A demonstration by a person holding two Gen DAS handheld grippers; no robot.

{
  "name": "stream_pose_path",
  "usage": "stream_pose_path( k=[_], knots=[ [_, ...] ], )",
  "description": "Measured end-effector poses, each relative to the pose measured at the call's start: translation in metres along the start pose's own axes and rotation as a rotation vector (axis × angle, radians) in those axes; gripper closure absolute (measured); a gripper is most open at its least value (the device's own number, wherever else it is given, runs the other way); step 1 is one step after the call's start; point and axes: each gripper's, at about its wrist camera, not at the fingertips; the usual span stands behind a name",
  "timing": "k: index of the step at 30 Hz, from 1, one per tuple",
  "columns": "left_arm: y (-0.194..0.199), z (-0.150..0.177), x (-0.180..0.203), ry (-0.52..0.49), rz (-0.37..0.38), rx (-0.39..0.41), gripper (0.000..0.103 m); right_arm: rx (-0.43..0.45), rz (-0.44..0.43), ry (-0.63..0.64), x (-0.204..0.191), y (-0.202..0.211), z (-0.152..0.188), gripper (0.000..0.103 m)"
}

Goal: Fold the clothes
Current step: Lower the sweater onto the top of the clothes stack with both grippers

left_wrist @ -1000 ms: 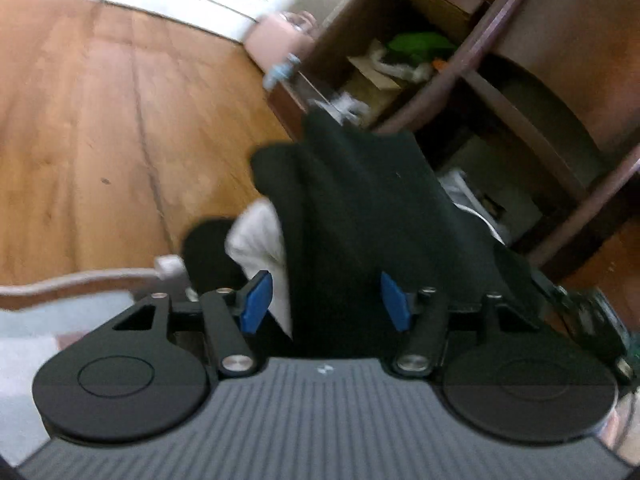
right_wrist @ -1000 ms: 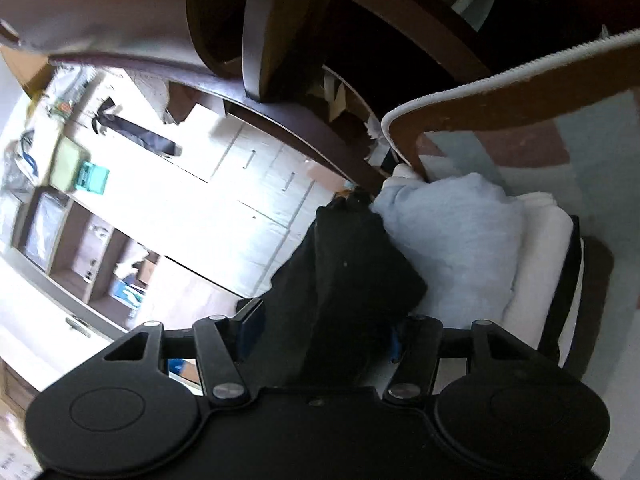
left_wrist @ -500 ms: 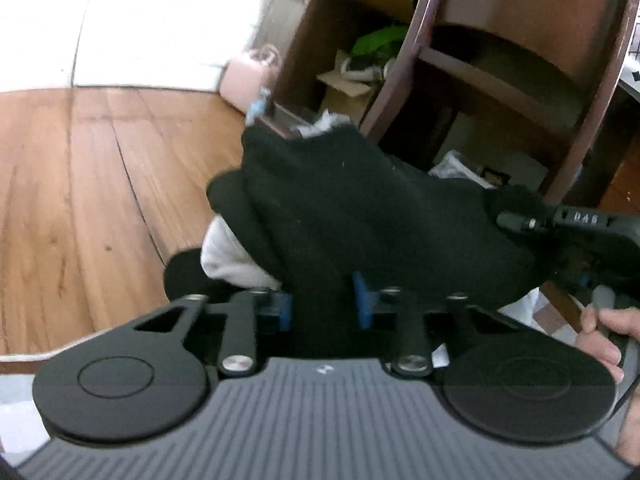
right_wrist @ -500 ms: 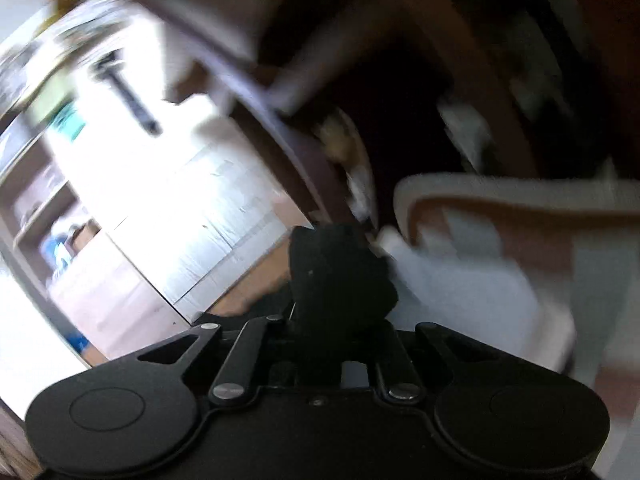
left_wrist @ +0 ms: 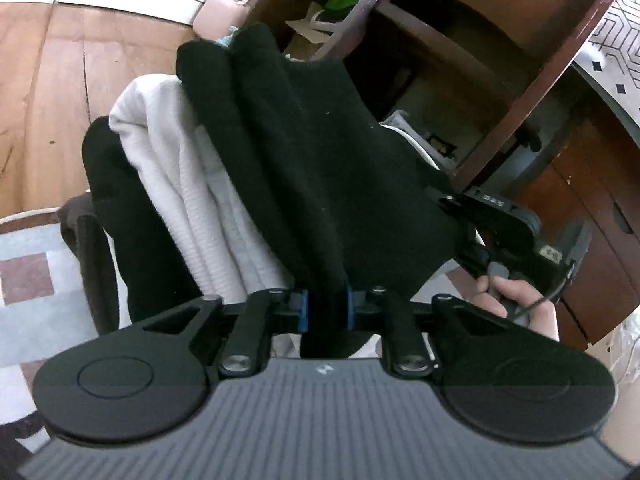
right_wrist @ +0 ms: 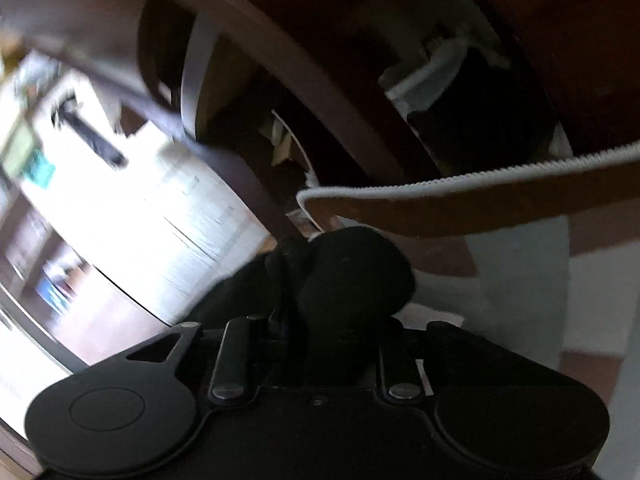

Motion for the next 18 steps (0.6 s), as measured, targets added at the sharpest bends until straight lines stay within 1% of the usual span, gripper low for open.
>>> stream_pose_path(
  k=[2,3,4,5,6,7,8,9,11,12,13,14,16,17,18],
  knots=[
    [0.023,-0.009,0.015,-0.097,0.002,0.066,0.084,0.042,0.050,0.010,-0.008,0.012,-0.005,0.063],
    [0.036,-0.013,0.023,-0.147,0.004,0.103,0.080,0.070,0.085,0.023,-0.013,0.018,-0.007,0.053],
    [0.048,-0.017,0.029,-0.188,0.015,0.149,0.077,0.123,0.161,0.075,-0.021,0.026,-0.005,0.050],
    [0.057,-0.022,0.033,-0.213,0.022,0.190,0.075,0.174,0.228,0.125,-0.030,0.034,-0.003,0.050],
    [0.064,-0.027,0.037,-0.232,0.026,0.227,0.074,0.210,0.254,0.173,-0.038,0.041,-0.002,0.049],
    [0.071,-0.033,0.040,-0.251,0.029,0.263,0.070,0.246,0.280,0.221,-0.047,0.048,-0.001,0.049],
    [0.069,-0.040,0.042,-0.264,0.033,0.277,0.065,0.281,0.306,0.269,-0.055,0.055,0.000,0.049],
    [0.063,-0.049,0.043,-0.273,0.037,0.282,0.062,0.306,0.313,0.309,-0.063,0.061,0.001,0.049],
    [0.037,-0.067,0.039,-0.293,-0.004,0.241,0.062,0.248,0.157,0.324,-0.070,0.065,0.000,0.049],
    [0.022,-0.075,0.036,-0.302,-0.029,0.217,0.062,0.196,0.092,0.330,-0.074,0.061,0.002,0.049],
    [0.008,-0.080,0.032,-0.314,-0.069,0.191,0.062,0.156,0.066,0.344,-0.077,0.055,0.004,0.049],
    [-0.006,-0.082,0.025,-0.317,-0.124,0.155,0.062,0.124,0.066,0.374,-0.081,0.047,0.009,0.050],
    [-0.030,-0.079,0.007,-0.301,-0.229,0.082,0.066,0.099,0.128,0.453,-0.086,0.030,0.020,0.050],
    [-0.038,-0.075,-0.002,-0.296,-0.254,0.051,0.067,0.090,0.168,0.485,-0.085,0.021,0.024,0.049],
    [-0.042,-0.070,-0.009,-0.297,-0.267,0.039,0.066,0.081,0.205,0.515,-0.084,0.010,0.027,0.050]
  ],
)
Point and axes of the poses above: each gripper's, at about its wrist camera, not at the fingertips, and y roughly against the way its jaws point, x to its right, z to its underside, and after that the axes turned 6 degrees about -y, right-handed
